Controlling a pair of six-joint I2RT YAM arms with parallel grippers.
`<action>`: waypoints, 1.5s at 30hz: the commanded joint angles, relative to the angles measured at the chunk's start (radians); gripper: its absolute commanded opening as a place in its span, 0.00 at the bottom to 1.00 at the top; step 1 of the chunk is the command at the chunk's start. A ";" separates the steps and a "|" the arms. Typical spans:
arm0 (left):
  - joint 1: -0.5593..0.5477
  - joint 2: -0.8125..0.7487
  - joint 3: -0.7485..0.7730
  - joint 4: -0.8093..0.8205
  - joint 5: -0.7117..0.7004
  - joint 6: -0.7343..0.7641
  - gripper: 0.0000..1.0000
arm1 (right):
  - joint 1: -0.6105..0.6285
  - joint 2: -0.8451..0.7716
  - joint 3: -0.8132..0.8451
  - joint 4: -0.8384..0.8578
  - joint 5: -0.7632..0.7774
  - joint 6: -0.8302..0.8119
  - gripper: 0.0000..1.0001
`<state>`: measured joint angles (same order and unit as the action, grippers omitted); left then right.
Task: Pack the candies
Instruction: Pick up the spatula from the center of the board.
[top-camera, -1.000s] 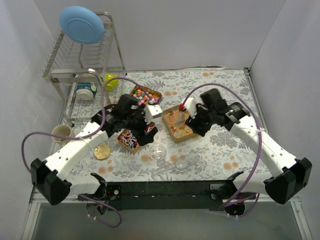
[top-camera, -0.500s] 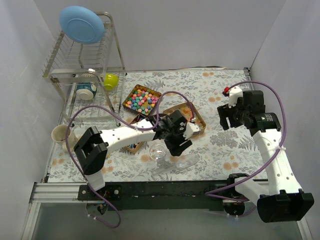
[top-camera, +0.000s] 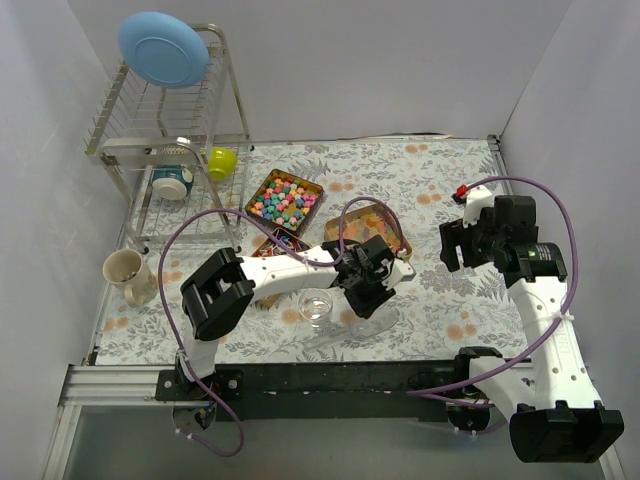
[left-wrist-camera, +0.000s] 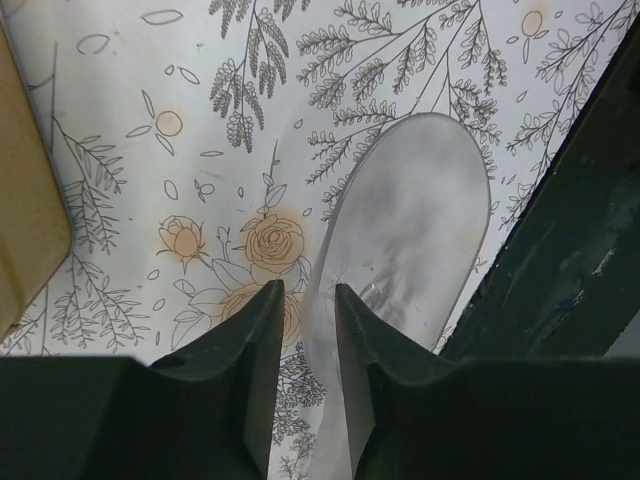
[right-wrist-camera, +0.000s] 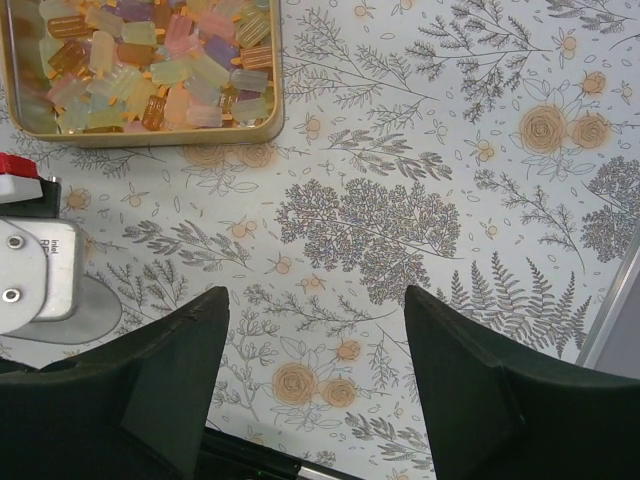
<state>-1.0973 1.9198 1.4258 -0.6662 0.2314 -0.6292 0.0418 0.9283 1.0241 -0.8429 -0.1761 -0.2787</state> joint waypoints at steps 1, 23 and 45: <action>-0.019 0.002 0.025 0.005 -0.001 -0.012 0.23 | -0.006 -0.019 -0.009 0.018 -0.030 0.007 0.78; 0.226 -0.019 0.453 -0.096 -0.174 -0.306 0.00 | -0.006 0.031 0.255 0.157 -0.055 -0.103 0.77; 0.419 0.099 0.728 -0.168 -0.506 -0.882 0.00 | 0.616 0.164 0.136 0.560 0.233 -0.268 0.79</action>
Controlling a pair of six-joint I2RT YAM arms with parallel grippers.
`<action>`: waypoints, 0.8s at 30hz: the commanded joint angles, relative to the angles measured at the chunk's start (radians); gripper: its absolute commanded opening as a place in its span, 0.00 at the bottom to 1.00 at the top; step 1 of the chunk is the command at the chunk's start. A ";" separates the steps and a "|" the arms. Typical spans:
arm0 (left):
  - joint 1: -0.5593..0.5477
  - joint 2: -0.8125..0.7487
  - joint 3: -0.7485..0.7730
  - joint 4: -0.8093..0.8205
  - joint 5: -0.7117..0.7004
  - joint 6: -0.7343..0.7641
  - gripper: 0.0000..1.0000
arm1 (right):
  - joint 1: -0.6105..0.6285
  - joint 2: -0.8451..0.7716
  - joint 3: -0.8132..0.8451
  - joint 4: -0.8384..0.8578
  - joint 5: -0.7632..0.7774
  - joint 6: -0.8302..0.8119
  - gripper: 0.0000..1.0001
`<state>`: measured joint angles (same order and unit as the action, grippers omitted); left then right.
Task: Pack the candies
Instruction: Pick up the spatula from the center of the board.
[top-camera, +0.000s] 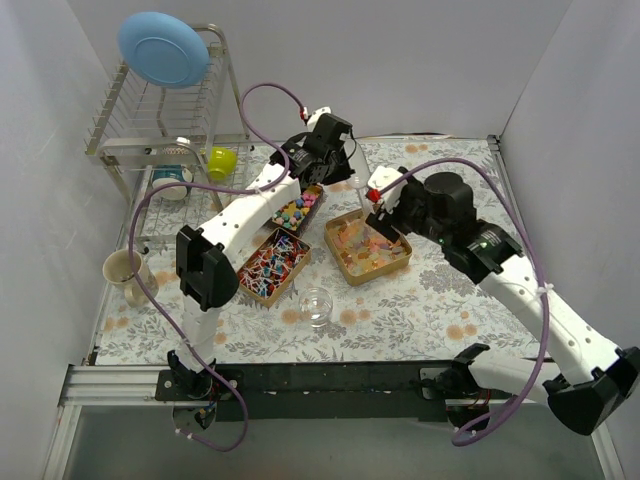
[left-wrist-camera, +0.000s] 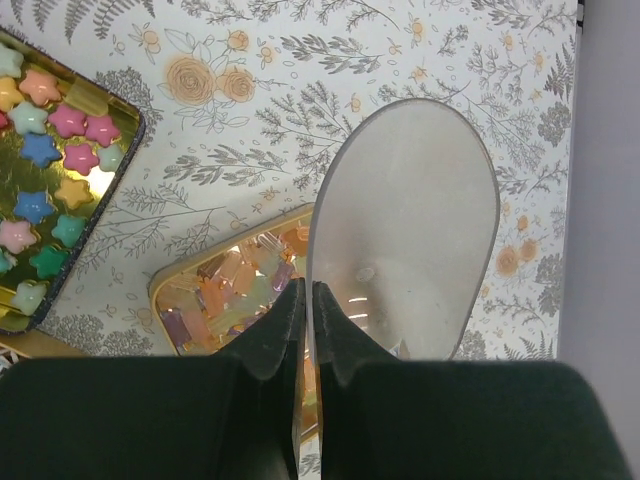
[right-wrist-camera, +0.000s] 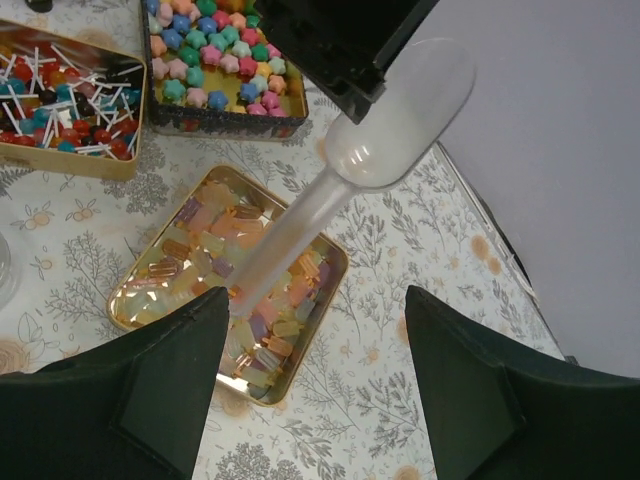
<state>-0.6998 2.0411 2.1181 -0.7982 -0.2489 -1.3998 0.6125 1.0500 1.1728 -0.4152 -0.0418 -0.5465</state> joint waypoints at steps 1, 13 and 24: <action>0.026 -0.027 0.029 -0.048 -0.018 -0.123 0.00 | 0.067 0.068 -0.019 0.150 0.120 0.011 0.79; 0.161 -0.113 -0.135 -0.076 0.293 -0.255 0.00 | 0.073 0.202 -0.036 0.252 0.204 0.117 0.78; 0.195 -0.099 -0.150 -0.081 0.349 -0.275 0.00 | 0.127 0.255 -0.005 0.219 0.082 0.129 0.79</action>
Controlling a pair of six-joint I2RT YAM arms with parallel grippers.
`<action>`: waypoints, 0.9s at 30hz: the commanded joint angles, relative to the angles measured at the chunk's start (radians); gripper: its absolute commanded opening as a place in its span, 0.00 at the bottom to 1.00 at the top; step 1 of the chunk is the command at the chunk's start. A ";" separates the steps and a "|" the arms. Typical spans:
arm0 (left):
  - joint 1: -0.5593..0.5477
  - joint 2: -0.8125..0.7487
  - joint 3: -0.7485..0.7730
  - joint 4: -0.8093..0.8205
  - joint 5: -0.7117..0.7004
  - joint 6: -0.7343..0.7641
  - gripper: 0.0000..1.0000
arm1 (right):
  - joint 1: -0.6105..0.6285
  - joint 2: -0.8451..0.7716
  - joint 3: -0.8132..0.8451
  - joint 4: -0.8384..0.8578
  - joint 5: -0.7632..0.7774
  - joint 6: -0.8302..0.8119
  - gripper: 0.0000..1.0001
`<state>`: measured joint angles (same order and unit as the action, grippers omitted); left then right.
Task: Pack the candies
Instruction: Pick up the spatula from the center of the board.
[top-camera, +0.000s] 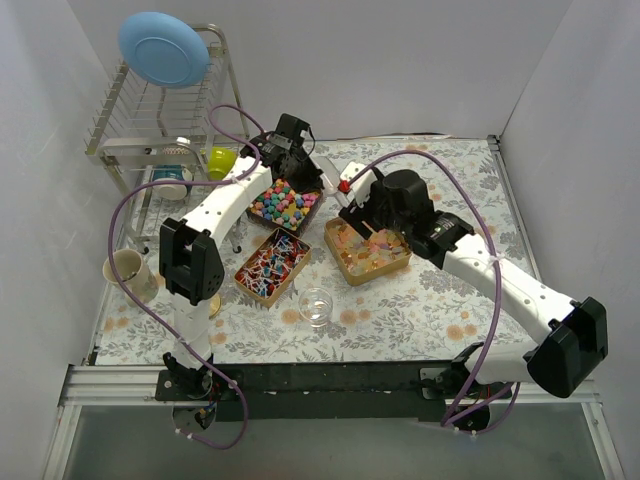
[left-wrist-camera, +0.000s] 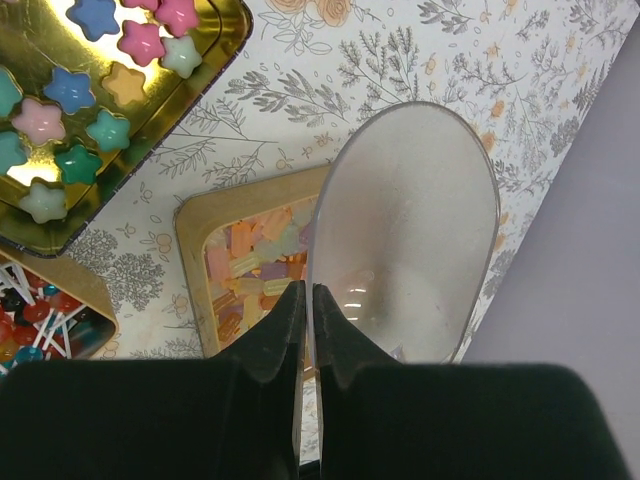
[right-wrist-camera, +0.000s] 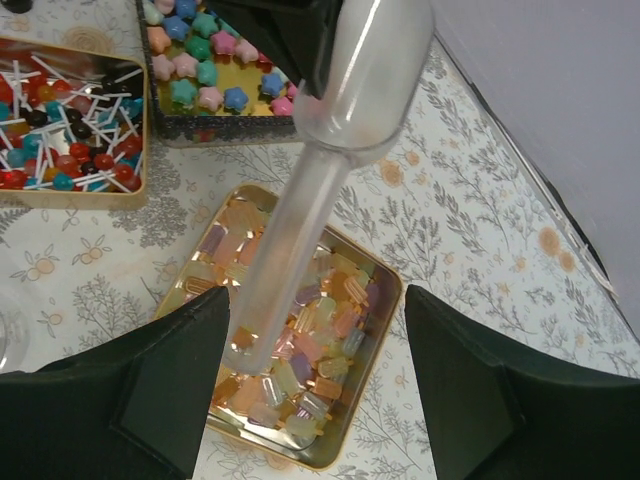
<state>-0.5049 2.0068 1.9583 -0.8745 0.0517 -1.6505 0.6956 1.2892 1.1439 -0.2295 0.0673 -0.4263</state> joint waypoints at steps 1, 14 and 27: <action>0.000 -0.066 0.010 -0.007 0.048 -0.025 0.00 | 0.054 0.022 0.013 0.042 -0.012 -0.002 0.79; 0.006 -0.098 -0.025 -0.004 0.062 -0.035 0.00 | 0.090 0.139 0.048 0.104 0.189 -0.032 0.75; 0.016 -0.108 -0.045 0.009 0.086 -0.034 0.00 | 0.088 0.176 0.039 0.108 0.200 -0.040 0.52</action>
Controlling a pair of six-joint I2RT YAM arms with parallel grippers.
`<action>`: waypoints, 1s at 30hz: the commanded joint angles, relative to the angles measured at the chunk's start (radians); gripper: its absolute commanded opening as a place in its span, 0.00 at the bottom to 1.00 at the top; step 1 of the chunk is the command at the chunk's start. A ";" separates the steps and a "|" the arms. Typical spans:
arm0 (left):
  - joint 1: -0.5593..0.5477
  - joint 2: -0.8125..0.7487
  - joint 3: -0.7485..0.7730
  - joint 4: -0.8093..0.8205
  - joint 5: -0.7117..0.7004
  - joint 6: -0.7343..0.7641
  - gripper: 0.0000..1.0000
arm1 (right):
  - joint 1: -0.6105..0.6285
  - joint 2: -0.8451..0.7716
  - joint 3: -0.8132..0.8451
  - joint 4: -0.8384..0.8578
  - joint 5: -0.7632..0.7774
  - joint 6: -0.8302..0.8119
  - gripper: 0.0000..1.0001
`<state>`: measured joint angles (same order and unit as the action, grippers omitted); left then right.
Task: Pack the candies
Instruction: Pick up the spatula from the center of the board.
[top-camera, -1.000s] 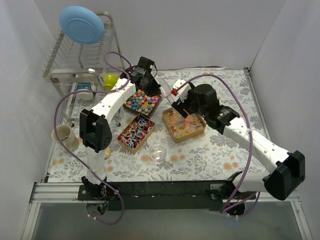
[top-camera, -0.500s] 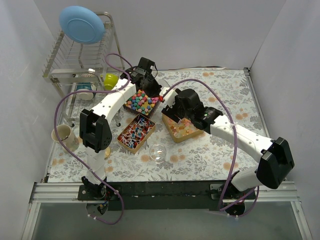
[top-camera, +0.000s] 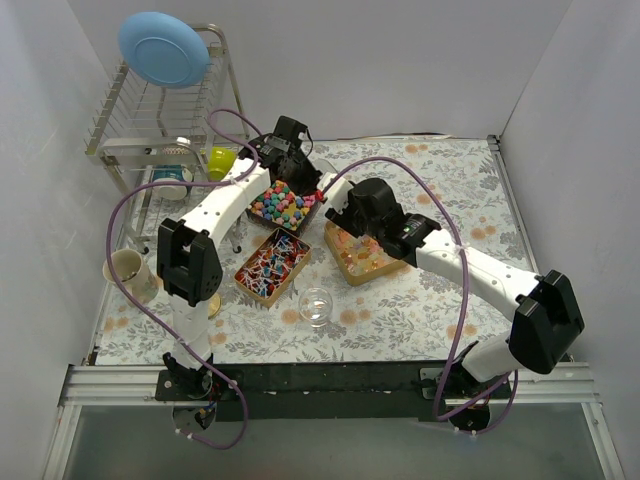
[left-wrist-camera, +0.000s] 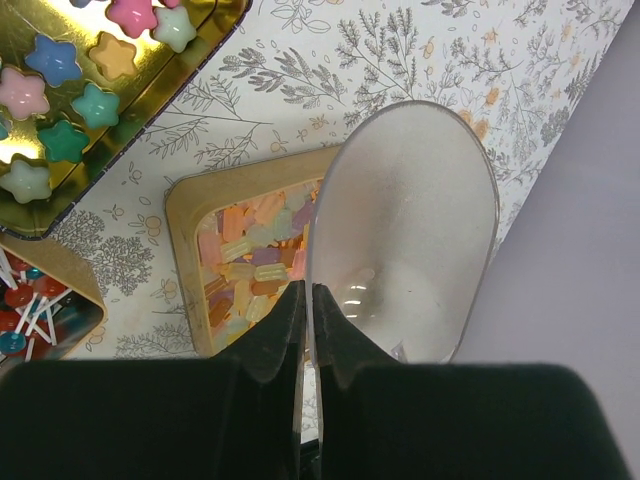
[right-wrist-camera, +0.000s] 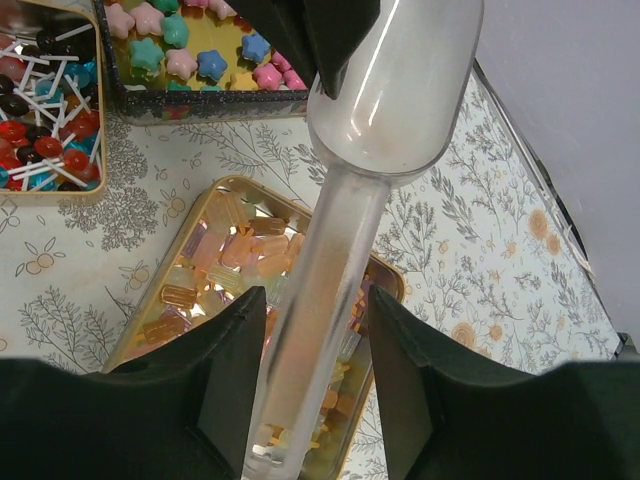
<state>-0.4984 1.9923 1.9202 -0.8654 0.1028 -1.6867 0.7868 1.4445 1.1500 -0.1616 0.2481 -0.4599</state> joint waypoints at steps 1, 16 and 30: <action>0.009 -0.093 -0.010 0.002 0.043 0.001 0.00 | -0.003 0.024 0.028 0.043 0.017 -0.005 0.52; 0.038 -0.092 -0.033 0.106 0.127 0.154 0.64 | -0.033 -0.022 0.099 -0.045 -0.033 -0.055 0.01; 0.149 -0.253 -0.338 0.149 0.390 0.700 0.90 | -0.354 -0.147 0.208 -0.450 -0.478 -0.137 0.01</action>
<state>-0.3424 1.8381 1.6314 -0.7116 0.3809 -1.2335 0.4355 1.3273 1.3277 -0.4862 -0.0647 -0.5777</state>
